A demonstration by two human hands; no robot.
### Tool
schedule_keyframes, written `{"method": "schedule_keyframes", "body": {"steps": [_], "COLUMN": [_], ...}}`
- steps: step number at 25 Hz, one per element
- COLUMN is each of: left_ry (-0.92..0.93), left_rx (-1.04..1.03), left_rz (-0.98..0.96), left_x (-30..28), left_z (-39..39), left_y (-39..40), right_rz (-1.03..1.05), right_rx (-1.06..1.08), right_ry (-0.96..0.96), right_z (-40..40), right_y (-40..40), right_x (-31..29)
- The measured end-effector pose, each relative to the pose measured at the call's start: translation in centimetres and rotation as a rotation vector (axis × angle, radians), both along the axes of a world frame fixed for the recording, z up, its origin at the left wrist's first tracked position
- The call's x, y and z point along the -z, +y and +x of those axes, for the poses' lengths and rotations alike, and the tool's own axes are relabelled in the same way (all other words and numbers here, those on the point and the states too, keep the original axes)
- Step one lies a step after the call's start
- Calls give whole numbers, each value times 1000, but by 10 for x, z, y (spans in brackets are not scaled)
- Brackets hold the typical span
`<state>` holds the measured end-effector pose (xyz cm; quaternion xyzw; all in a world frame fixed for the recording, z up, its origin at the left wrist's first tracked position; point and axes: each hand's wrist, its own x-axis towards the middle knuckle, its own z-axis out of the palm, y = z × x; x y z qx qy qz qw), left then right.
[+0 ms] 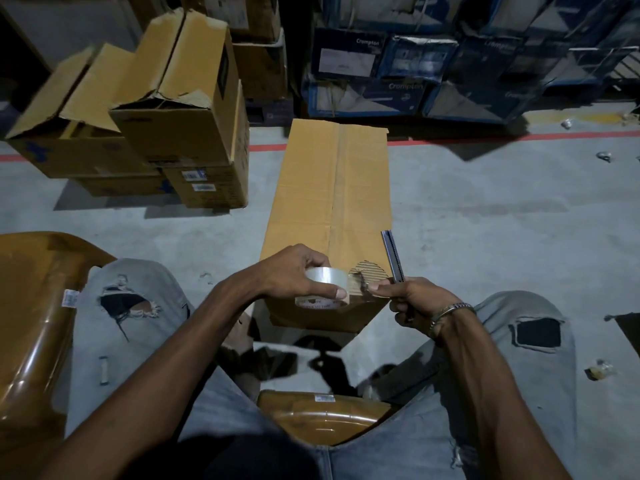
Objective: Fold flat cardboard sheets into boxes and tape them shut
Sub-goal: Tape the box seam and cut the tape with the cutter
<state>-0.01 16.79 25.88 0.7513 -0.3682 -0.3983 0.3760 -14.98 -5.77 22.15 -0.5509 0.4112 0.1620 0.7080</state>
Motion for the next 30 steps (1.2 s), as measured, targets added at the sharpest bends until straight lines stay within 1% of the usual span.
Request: {"method": "schedule_keyframes", "body": {"steps": [2,6,7,10,12,14,16,20,24,27,30], "left_ry": [-50,-234,-233,-127,-197,-286,-269,-204,-283,-306,-296], "left_rx": [2,-41,-55,-82,-40,-72,-151,-200,-203,-173,-147], "left_rz": [7,98,115,103,123,165,162,138,233,284,317], "left_x": [-1,-12,-15,-11,5,19,27,30,39,51,62], "left_z": [2,36,45,55,53,60,70,79,100,103,104], "left_y": [7,40,50,66,71,86,104,113,120,120,115], "right_rz": [-6,-90,-101,-87,-170,-270,-309,-366,-479,-478,-431], "right_rx": [-13,76,87,105,139,190,179,167,152,116,104], "right_ry": [-5,27,41,56,76,77,72,87,129,176,219], "right_z": [2,-2,-5,-8,-10,-15,-18,-16,-17,-14,-9], "right_y": [0,-23,-27,-26,-28,-37,-43,-42,-53,-49,-45], "right_x": [2,0,0,0,0,0,2,13,21,25,24]}}
